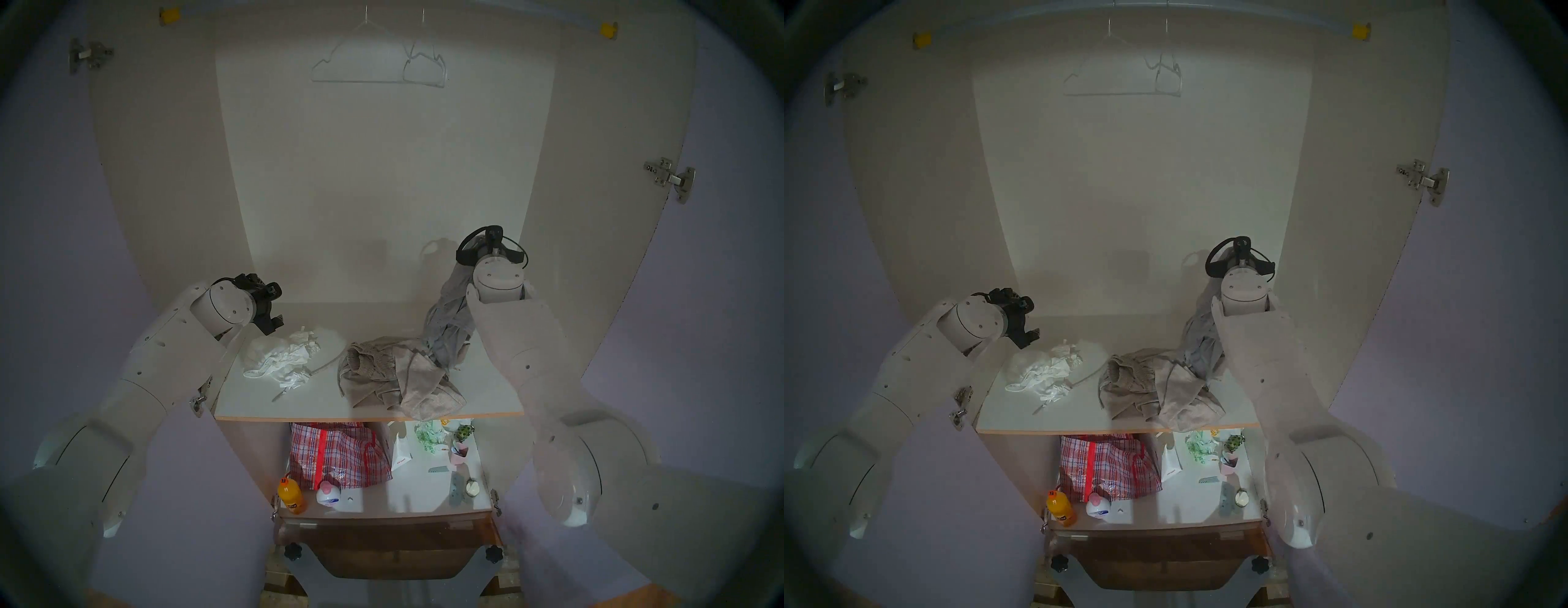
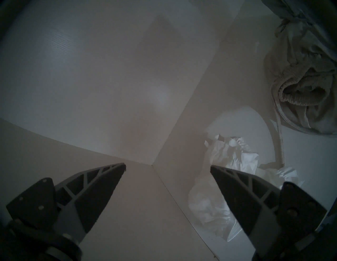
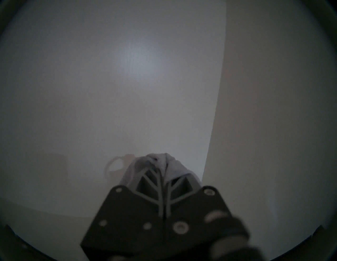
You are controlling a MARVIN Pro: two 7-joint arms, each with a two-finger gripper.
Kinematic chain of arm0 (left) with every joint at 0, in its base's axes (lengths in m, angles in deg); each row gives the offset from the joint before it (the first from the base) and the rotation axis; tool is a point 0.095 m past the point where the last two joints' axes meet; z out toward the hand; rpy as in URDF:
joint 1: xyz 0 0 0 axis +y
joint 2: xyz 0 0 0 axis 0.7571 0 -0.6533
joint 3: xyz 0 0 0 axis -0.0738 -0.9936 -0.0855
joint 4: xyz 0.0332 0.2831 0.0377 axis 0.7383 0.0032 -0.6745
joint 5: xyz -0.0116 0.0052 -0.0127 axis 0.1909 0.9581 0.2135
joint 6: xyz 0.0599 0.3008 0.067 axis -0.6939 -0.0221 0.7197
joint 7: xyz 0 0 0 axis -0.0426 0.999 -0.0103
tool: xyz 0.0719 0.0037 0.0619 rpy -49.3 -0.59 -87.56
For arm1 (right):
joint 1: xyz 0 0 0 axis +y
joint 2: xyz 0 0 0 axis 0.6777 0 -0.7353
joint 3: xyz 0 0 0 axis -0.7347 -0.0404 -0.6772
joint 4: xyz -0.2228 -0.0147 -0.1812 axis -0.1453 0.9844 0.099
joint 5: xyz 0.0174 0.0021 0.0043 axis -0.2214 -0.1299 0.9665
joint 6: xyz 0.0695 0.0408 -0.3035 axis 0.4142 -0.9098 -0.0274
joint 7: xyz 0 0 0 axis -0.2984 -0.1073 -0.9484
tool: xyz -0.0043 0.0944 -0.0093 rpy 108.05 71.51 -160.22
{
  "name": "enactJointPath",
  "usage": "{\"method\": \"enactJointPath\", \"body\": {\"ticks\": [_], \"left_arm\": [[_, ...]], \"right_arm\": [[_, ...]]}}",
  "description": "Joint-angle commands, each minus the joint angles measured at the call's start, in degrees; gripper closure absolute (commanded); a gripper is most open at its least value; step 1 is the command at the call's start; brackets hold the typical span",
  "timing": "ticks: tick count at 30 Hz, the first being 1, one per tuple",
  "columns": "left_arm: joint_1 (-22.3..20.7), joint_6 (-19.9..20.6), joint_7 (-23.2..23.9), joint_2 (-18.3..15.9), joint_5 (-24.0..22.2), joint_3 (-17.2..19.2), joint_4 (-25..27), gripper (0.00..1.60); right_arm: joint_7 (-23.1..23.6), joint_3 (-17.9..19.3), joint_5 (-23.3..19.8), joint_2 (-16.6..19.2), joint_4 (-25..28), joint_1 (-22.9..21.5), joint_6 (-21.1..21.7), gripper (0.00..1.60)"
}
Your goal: Sort tops into two piles: light colors and dark colors
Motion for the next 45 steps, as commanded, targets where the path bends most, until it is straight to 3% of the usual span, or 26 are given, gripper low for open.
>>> {"method": "enactJointPath", "body": {"ticks": [1,12,16,21,23,24,27,29,36,37,38,39,40,45], "left_arm": [[-1.91,-0.13,-0.05,-0.02,-0.14,0.72,1.15,0.0],[-1.91,-0.12,-0.03,-0.03,-0.15,0.72,1.17,0.0],[-1.92,-0.11,-0.02,-0.03,-0.15,0.73,1.18,0.0],[-1.92,-0.11,-0.01,-0.03,-0.15,0.73,1.19,0.0],[-1.92,-0.1,0.0,-0.03,-0.16,0.73,1.19,0.0],[-1.92,-0.11,-0.01,-0.03,-0.15,0.73,1.19,0.0],[-1.92,-0.11,-0.01,-0.03,-0.16,0.72,1.19,0.0],[-1.92,-0.11,-0.01,-0.03,-0.15,0.73,1.18,0.0],[-1.91,-0.13,-0.06,-0.02,-0.14,0.72,1.15,0.0],[-1.9,-0.13,-0.06,-0.02,-0.14,0.72,1.15,0.0],[-1.9,-0.14,-0.07,-0.02,-0.13,0.72,1.14,0.0],[-1.9,-0.14,-0.07,-0.02,-0.13,0.71,1.14,0.0],[-1.9,-0.14,-0.08,-0.02,-0.13,0.71,1.13,0.0],[-1.86,-0.17,-0.15,0.0,-0.1,0.69,1.08,0.0]], "right_arm": [[-1.2,1.68,-0.32,1.27,-1.25,-3.06,-5.0,1.6],[-3.57,3.81,0.63,4.21,-7.97,-5.63,-8.03,1.6],[-3.18,5.9,-0.98,4.46,-12.36,-6.83,-6.24,1.6],[-5.18,6.39,-0.16,4.07,-12.29,-4.58,-7.03,1.6],[-5.8,7.16,-0.82,3.68,-14.11,-5.32,-5.28,1.6],[-6.16,8.79,-2.64,3.04,-15.5,-6.32,-2.26,1.6],[-5.64,9.56,-3.25,2.98,-17.26,-7.09,-1.1,1.6],[-6.81,12.14,-4.47,2.01,-19.94,-8.83,2.38,1.6],[-10.1,16.16,-4.97,0.81,-26.35,-12.79,4.06,1.6],[-10.38,16.53,-5.04,0.87,-27.31,-13.49,4.6,1.49],[-10.28,16.45,-4.91,1.21,-28.7,-14.57,6.13,1.49],[-10.0,17.41,-5.93,1.17,-29.77,-15.3,6.0,0.36],[-9.57,18.21,-6.81,1.28,-31.25,-16.36,7.25,0.0],[-15.07,22.98,-9.13,1.73,-38.88,-21.77,13.22,0.0]]}}
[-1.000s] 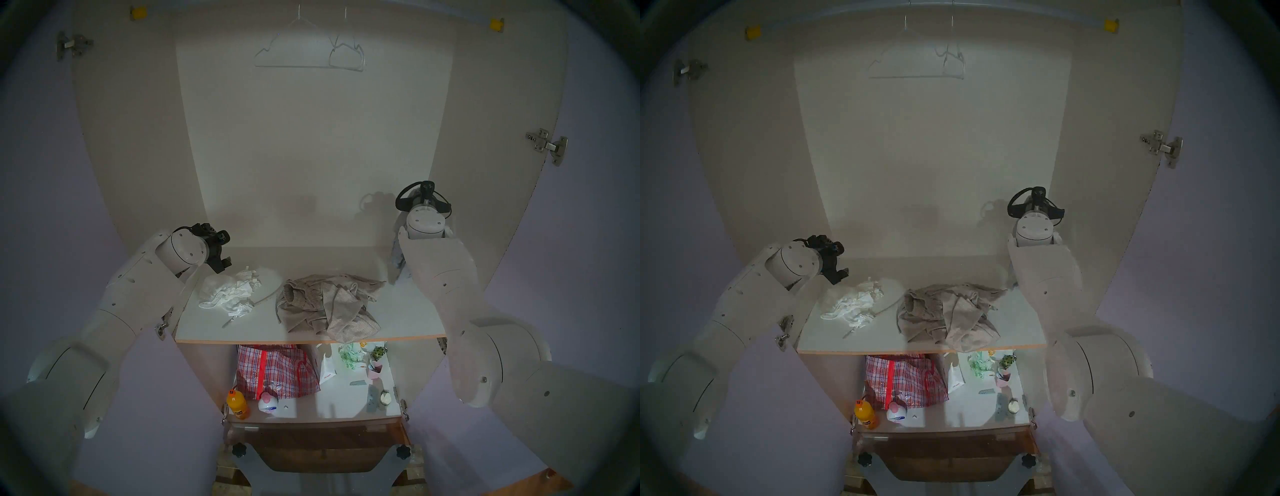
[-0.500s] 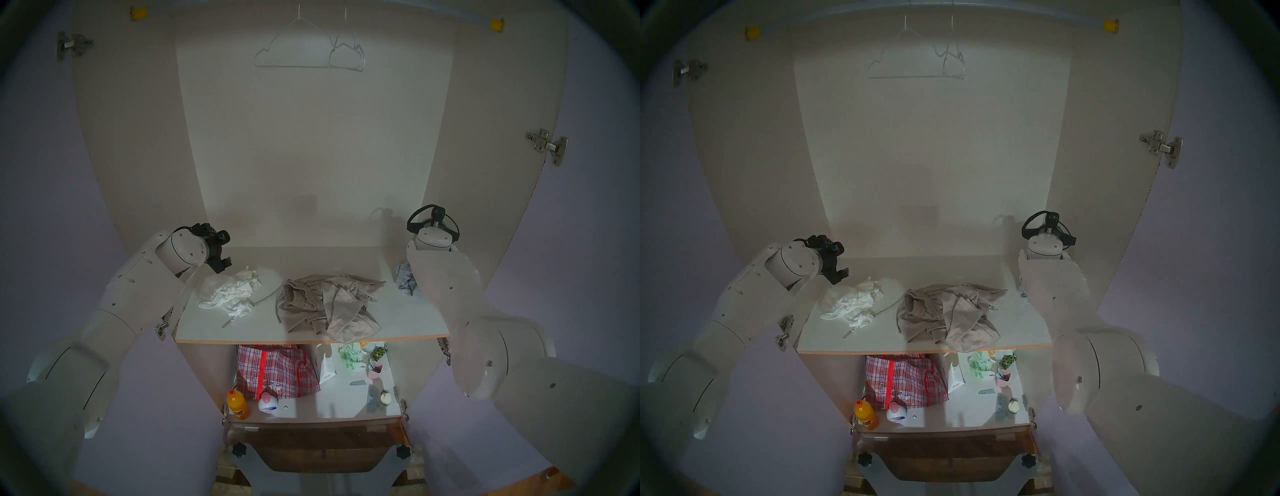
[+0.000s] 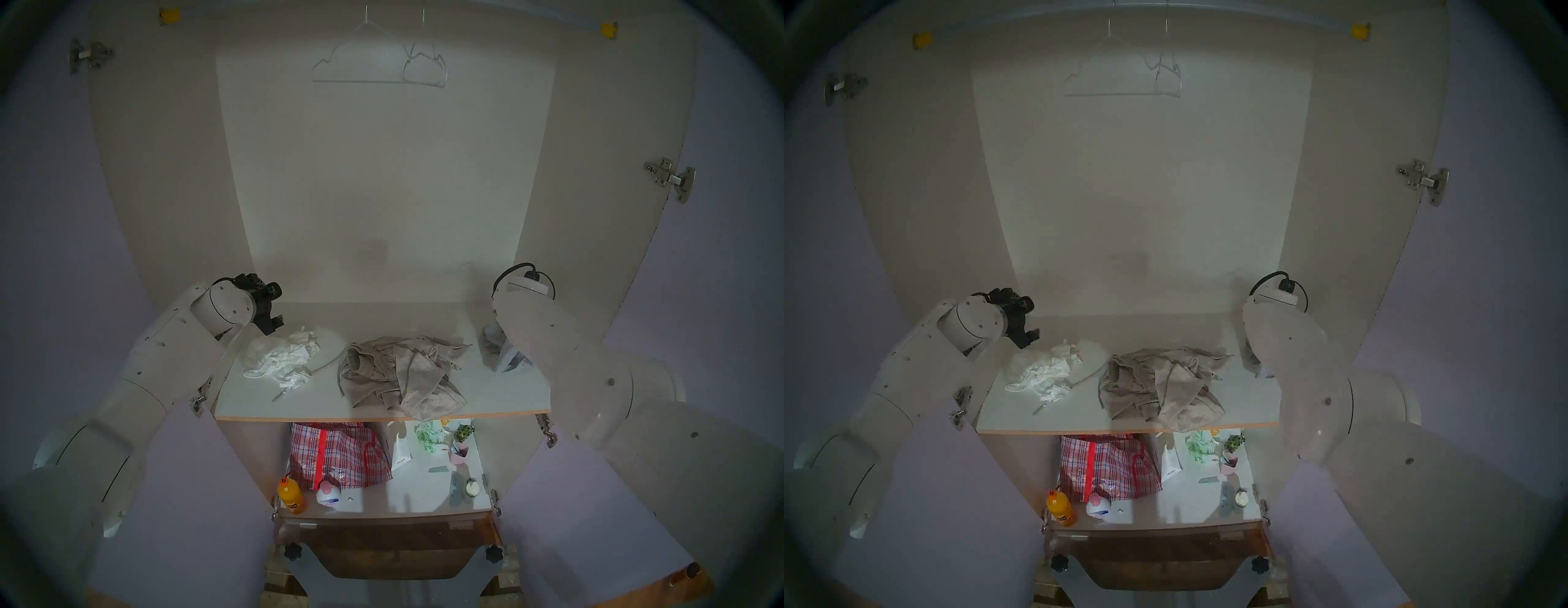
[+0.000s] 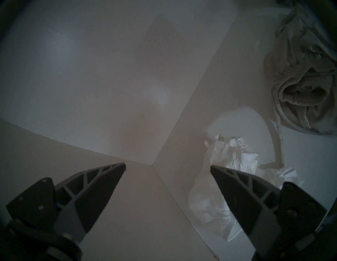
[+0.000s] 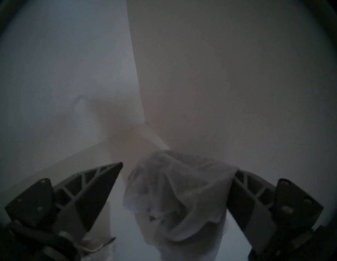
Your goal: Sort tops into two piles: light colors and dark colors
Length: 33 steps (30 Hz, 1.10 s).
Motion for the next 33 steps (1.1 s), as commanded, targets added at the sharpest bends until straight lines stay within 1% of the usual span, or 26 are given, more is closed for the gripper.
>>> {"method": "enactJointPath", "body": {"ticks": [1,4,5,7,8,10,12,13,15,17,19,20,24,25,26,28,29,31,33], "left_arm": [[-1.84,-0.18,-0.16,0.0,-0.1,0.69,1.06,0.0],[-1.82,-0.19,-0.2,0.01,-0.09,0.67,1.03,0.0],[-1.81,-0.19,-0.22,0.01,-0.08,0.67,1.01,0.0],[-1.82,-0.19,-0.23,0.01,-0.09,0.66,1.02,0.0],[-1.82,-0.19,-0.23,0.01,-0.09,0.66,1.02,0.0],[-1.84,-0.19,-0.23,0.01,-0.1,0.66,1.03,0.0],[-1.86,-0.19,-0.21,0.0,-0.11,0.67,1.05,0.0],[-1.86,-0.19,-0.21,0.0,-0.11,0.67,1.05,0.0],[-1.87,-0.18,-0.19,0.0,-0.12,0.68,1.07,0.0],[-1.88,-0.18,-0.18,-0.01,-0.13,0.68,1.08,0.0],[-1.88,-0.17,-0.16,-0.01,-0.14,0.69,1.1,0.0],[-1.89,-0.16,-0.14,-0.02,-0.14,0.69,1.12,0.0],[-1.91,-0.15,-0.1,-0.03,-0.16,0.69,1.14,0.0],[-1.91,-0.14,-0.08,-0.03,-0.16,0.7,1.15,0.0],[-1.91,-0.13,-0.06,-0.04,-0.17,0.7,1.17,0.0],[-1.91,-0.13,-0.06,-0.03,-0.16,0.7,1.16,0.0],[-1.91,-0.13,-0.07,-0.03,-0.16,0.7,1.16,0.0],[-1.91,-0.13,-0.06,-0.03,-0.17,0.7,1.17,0.0],[-1.91,-0.13,-0.07,-0.03,-0.16,0.7,1.16,0.0]], "right_arm": [[-4.9,3.2,-2.54,0.51,-0.86,-5.34,3.59,0.0],[-7.98,5.58,-3.07,0.87,-2.47,-7.32,5.66,0.0],[-8.99,7.01,-3.84,0.96,-2.87,-8.1,6.36,0.0],[-9.87,8.3,-3.62,1.0,-2.93,-9.04,6.55,0.0],[-9.87,8.3,-3.62,1.0,-2.93,-9.04,6.55,0.0],[-9.05,8.31,-2.23,0.45,-2.85,-9.65,6.78,0.0],[-7.23,6.42,-0.52,-0.44,-3.03,-9.72,7.11,0.0],[-5.08,4.59,0.94,-1.06,-3.29,-9.46,7.56,0.0],[-2.44,1.53,2.82,-2.28,-3.35,-8.4,6.52,0.0],[2.01,-1.08,5.6,-3.23,-3.25,-7.13,5.26,0.0],[6.23,-3.03,8.52,-3.95,-3.52,-6.14,5.02,0.0],[8.34,-3.81,10.06,-4.18,-3.37,-5.45,4.03,0.0],[16.68,-5.47,14.5,-4.95,-3.92,-4.31,3.68,0.0],[17.86,-5.13,14.7,-5.22,-4.31,-4.25,4.42,0.0],[21.19,-5.62,15.47,-5.12,-4.24,-3.95,4.83,0.0],[25.52,-5.56,15.32,-5.49,-4.79,-3.66,6.46,0.0],[28.7,-6.4,16.16,-5.95,-4.79,-3.04,6.11,0.0],[29.47,-6.5,16.27,-6.45,-4.79,-2.77,6.83,0.0],[31.82,-7.26,16.85,-7.34,-4.79,-2.13,6.27,0.0]]}}
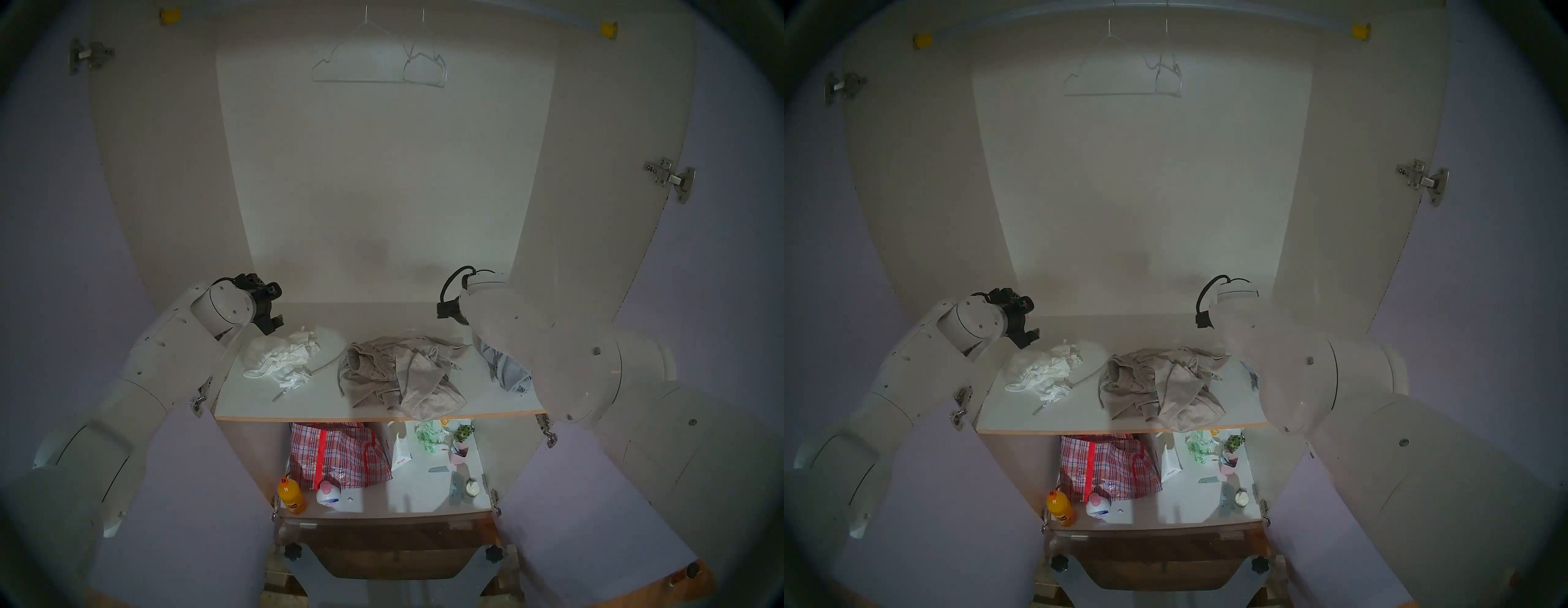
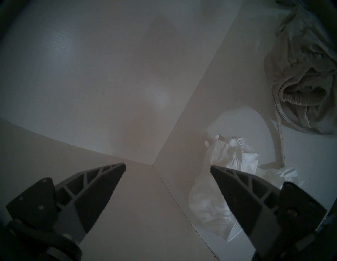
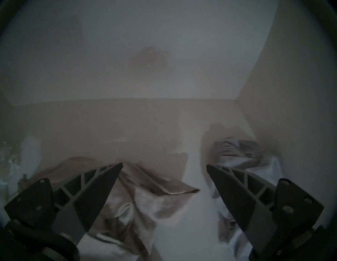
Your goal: Sort tops into two piles: light colors and dark colors
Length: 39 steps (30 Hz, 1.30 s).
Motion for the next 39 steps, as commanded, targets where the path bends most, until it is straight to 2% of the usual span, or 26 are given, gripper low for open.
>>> {"method": "enactJointPath", "body": {"ticks": [1,3,4,5,10,12,14,18,24,26,32,37,38,39], "left_arm": [[-1.91,-0.12,0.02,-0.03,-0.16,0.72,1.17,0.0],[-1.91,-0.12,0.02,-0.03,-0.16,0.72,1.17,0.0],[-1.91,-0.12,0.02,-0.03,-0.16,0.72,1.18,0.0],[-1.91,-0.11,0.03,-0.03,-0.17,0.71,1.18,0.0],[-1.92,-0.1,0.06,-0.04,-0.18,0.71,1.2,0.0],[-1.92,-0.09,0.07,-0.04,-0.18,0.72,1.21,0.0],[-1.92,-0.1,0.06,-0.04,-0.18,0.71,1.2,0.0],[-1.91,-0.11,0.04,-0.04,-0.17,0.71,1.18,0.0],[-1.92,-0.09,0.07,-0.05,-0.19,0.71,1.21,0.0],[-1.92,-0.1,0.06,-0.05,-0.19,0.71,1.2,0.0],[-1.91,-0.13,0.0,-0.03,-0.17,0.7,1.16,0.0],[-1.9,-0.14,-0.03,-0.02,-0.17,0.7,1.14,0.0],[-1.9,-0.15,-0.03,-0.02,-0.16,0.7,1.14,0.0],[-1.9,-0.15,-0.04,-0.02,-0.16,0.7,1.13,0.0]], "right_arm": [[5.17,-1.2,0.81,-2.53,0.74,0.08,0.61,0.0],[7.09,-2.86,2.0,-3.45,0.74,0.79,0.27,0.0],[8.91,-3.77,2.68,-3.89,0.74,1.07,2.27,0.0],[10.35,-4.96,3.52,-4.55,0.74,1.75,2.09,0.0],[8.95,-5.49,3.24,-5.85,0.74,3.14,3.54,0.0],[7.3,-5.11,2.91,-6.27,0.74,3.64,5.62,0.0],[8.7,-5.82,3.54,-6.33,0.74,4.2,6.07,0.0],[8.15,-6.89,4.14,-6.97,0.74,5.65,4.25,0.0],[7.08,-5.99,3.34,-7.78,1.33,8.37,1.75,0.0],[6.84,-6.64,3.99,-8.33,2.05,9.97,-0.62,0.0],[0.69,-6.95,4.21,-9.15,3.84,14.26,-6.79,0.0],[-2.57,-7.6,4.69,-8.66,3.44,15.56,-8.99,0.04],[-3.99,-7.5,4.56,-8.51,3.58,15.91,-9.54,0.85],[-3.87,-7.84,4.92,-8.24,3.61,16.03,-10.06,1.6]]}}
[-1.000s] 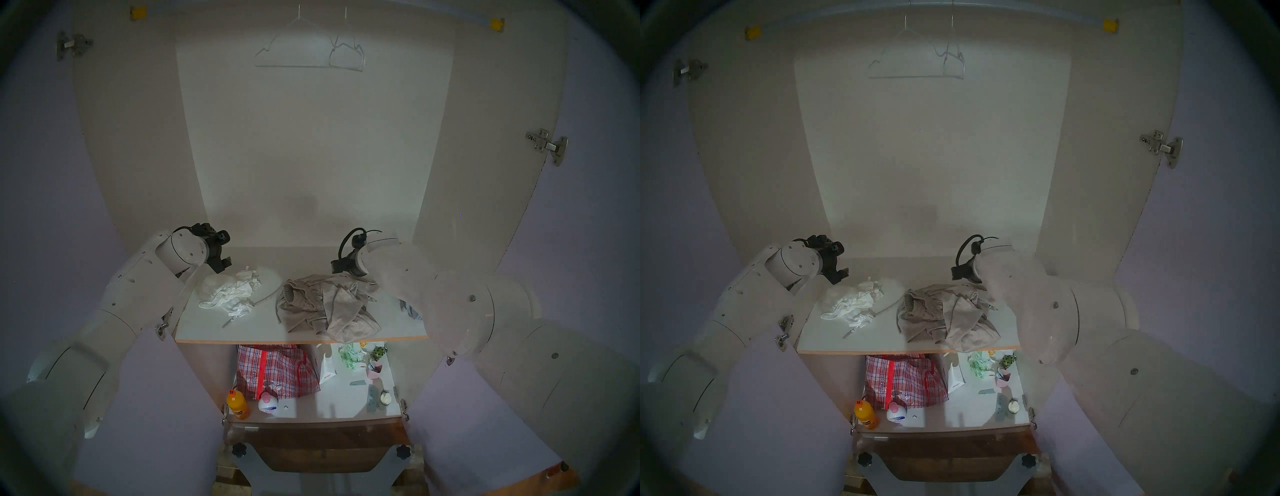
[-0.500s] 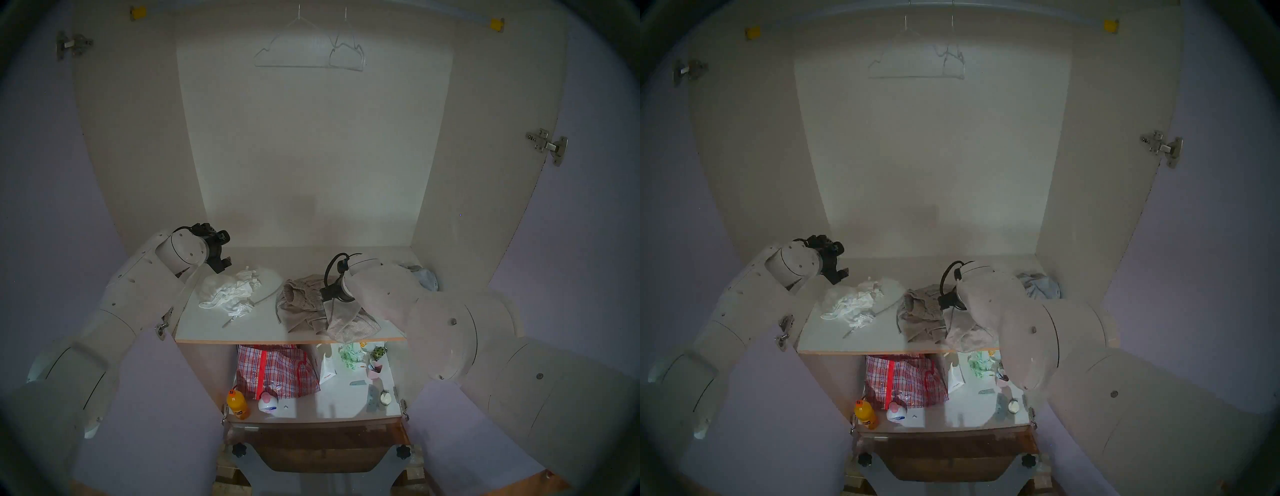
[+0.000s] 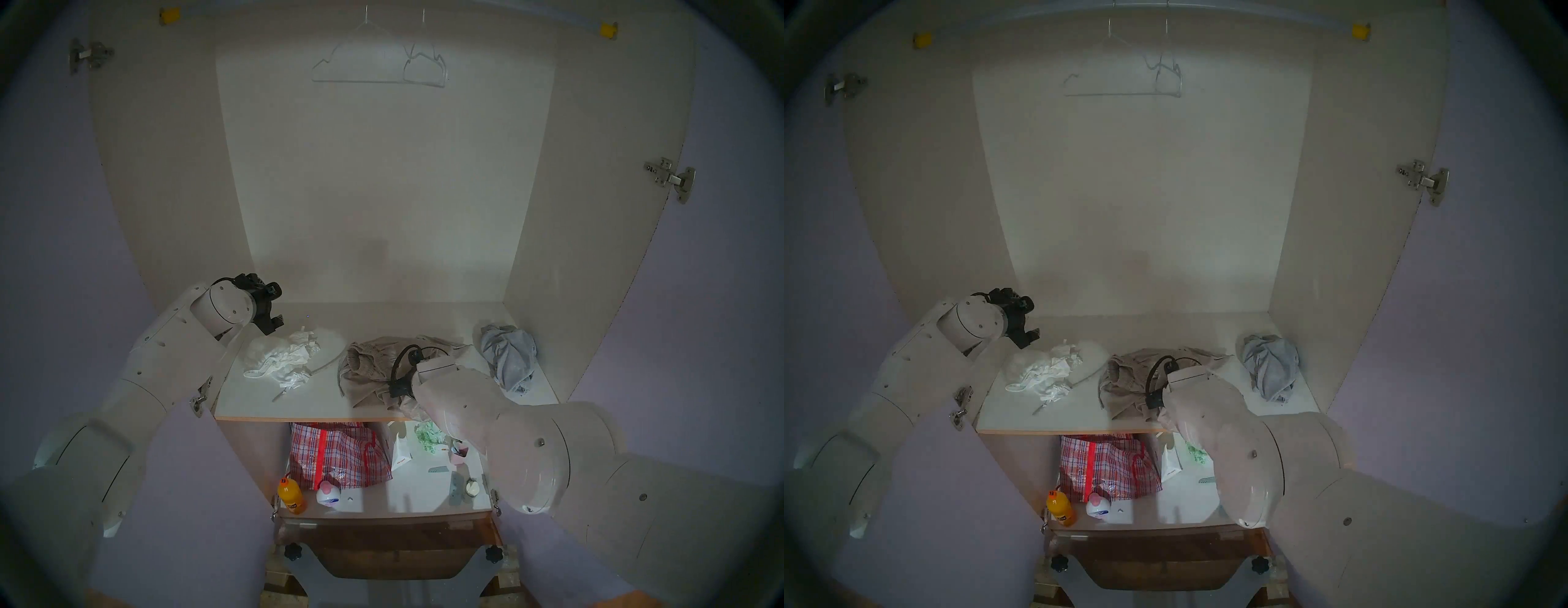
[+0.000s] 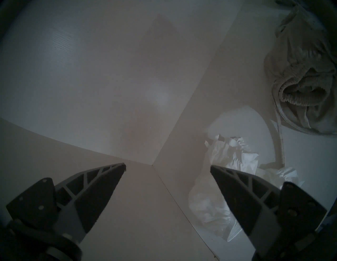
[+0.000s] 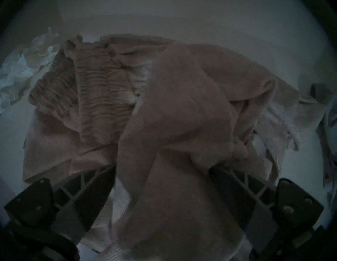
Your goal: Sort tops into two piles: light colors and dark colors
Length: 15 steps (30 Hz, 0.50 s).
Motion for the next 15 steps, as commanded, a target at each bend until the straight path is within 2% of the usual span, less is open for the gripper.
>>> {"method": "enactJointPath", "body": {"ticks": [1,5,15], "left_arm": [[-1.89,-0.15,-0.05,-0.02,-0.13,0.7,1.14,0.0],[-1.88,-0.16,-0.08,-0.02,-0.12,0.69,1.12,0.0],[-1.83,-0.2,-0.22,0.01,-0.09,0.65,1.03,0.0]], "right_arm": [[-3.13,-0.61,0.73,0.03,2.02,-0.41,-3.29,1.6],[-5.45,-1.75,1.44,0.62,3.44,-0.71,-6.63,1.6],[-6.3,0.94,-0.78,2.74,9.41,-6.91,-13.95,1.6]]}}
